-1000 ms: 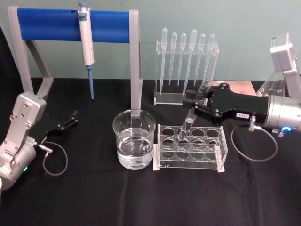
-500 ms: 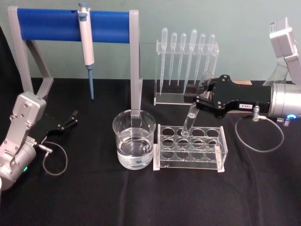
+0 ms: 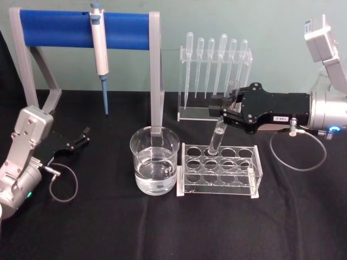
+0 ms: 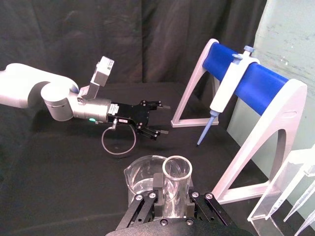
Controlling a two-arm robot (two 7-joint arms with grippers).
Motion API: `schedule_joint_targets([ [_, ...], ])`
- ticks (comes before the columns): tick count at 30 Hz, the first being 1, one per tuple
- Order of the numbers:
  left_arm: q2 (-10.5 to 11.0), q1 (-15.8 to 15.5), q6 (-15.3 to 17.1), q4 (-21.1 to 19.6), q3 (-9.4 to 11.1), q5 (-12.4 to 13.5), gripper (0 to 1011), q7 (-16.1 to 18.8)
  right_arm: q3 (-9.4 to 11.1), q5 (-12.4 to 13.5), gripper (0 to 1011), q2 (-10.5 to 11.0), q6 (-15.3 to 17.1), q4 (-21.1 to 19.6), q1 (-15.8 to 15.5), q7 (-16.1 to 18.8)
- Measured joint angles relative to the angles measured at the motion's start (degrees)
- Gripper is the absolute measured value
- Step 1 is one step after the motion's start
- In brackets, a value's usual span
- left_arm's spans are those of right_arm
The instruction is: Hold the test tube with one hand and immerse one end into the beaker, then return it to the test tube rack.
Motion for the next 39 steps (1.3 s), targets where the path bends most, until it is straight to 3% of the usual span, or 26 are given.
schedule_joint_targets([
  [39,0.00,0.00,0.00,0.00,0.00,0.00,1000,0.00,-0.19,0.13,222,0.04,-0.16,0.11,0.14,-0.16],
])
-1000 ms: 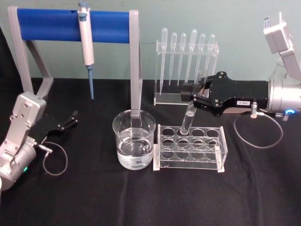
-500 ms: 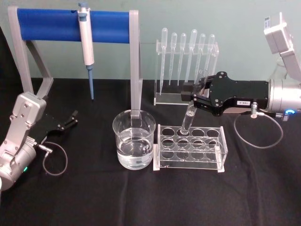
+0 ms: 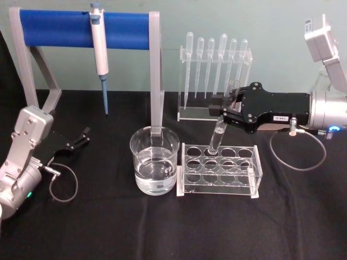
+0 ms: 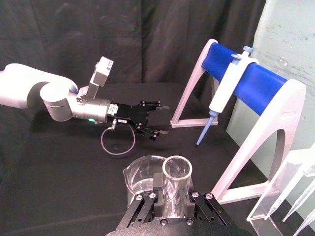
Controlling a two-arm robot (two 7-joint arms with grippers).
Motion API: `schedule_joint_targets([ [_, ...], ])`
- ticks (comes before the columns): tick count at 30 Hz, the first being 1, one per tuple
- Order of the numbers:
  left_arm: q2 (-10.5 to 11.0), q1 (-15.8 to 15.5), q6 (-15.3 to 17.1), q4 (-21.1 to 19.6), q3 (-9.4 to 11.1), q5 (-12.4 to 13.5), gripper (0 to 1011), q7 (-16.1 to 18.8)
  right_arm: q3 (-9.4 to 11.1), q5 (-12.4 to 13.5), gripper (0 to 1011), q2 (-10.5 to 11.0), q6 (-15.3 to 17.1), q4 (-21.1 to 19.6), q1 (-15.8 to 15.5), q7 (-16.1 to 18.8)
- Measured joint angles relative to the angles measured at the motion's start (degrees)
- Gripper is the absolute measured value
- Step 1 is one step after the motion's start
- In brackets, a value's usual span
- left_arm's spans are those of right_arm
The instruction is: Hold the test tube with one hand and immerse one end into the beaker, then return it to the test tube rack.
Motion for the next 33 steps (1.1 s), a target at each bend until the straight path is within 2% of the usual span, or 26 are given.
schedule_joint_targets([
  [33,0.00,0.00,0.00,0.00,0.00,0.00,1000,0.00,0.00,0.00,223,0.00,0.00,0.00,-0.02,-0.01],
])
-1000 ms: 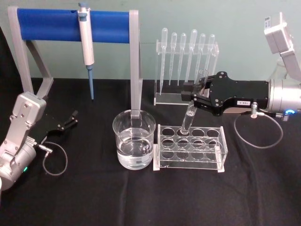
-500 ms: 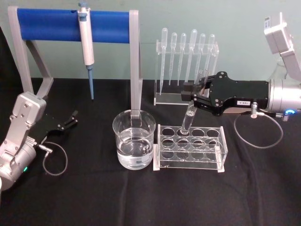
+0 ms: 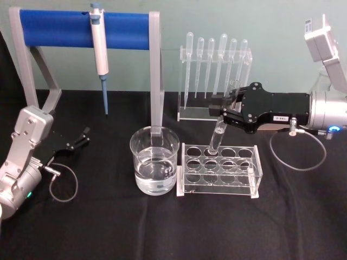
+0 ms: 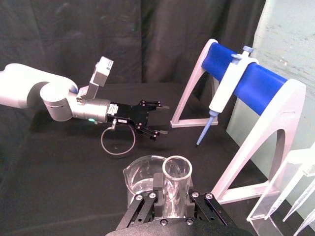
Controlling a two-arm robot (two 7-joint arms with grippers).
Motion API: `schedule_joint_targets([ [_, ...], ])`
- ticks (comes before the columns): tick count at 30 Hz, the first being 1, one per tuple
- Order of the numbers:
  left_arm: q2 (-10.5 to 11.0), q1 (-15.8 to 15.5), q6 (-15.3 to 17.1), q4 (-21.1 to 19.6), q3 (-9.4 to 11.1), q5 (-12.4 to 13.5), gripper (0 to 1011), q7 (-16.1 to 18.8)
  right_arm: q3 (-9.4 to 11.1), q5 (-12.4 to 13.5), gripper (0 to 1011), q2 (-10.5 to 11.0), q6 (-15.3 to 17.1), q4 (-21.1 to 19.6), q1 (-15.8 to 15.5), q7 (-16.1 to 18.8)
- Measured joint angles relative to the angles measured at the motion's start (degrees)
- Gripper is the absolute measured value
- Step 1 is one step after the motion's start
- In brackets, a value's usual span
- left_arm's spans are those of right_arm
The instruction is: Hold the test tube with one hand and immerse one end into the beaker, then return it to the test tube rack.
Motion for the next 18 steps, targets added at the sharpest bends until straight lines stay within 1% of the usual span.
schedule_joint_targets([
  [18,0.00,0.00,0.00,0.00,0.00,0.00,1000,0.00,0.00,0.00,223,0.00,0.00,0.00,0.00,0.00],
])
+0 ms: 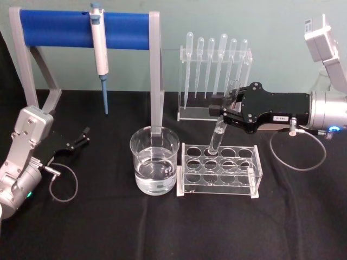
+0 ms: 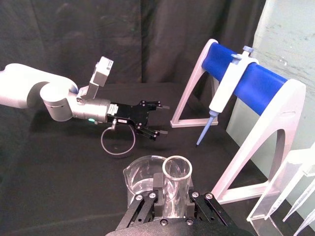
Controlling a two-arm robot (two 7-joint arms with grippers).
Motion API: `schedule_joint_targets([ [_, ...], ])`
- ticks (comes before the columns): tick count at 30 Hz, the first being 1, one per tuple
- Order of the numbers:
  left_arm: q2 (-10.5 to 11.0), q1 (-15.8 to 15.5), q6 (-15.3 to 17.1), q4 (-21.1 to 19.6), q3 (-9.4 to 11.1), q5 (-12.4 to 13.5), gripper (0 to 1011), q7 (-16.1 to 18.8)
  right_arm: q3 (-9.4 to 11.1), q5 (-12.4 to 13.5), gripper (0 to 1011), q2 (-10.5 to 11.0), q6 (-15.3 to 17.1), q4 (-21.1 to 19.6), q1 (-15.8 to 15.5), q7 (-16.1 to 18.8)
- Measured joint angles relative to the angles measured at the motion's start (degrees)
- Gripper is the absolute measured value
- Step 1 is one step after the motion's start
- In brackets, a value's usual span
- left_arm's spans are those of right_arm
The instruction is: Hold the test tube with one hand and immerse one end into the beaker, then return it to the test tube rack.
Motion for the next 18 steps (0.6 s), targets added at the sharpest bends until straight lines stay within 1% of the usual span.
schedule_joint_targets([
  [18,0.00,0.00,0.00,0.00,0.00,0.00,1000,0.00,0.00,0.00,223,0.00,0.00,0.00,0.00,0.00],
])
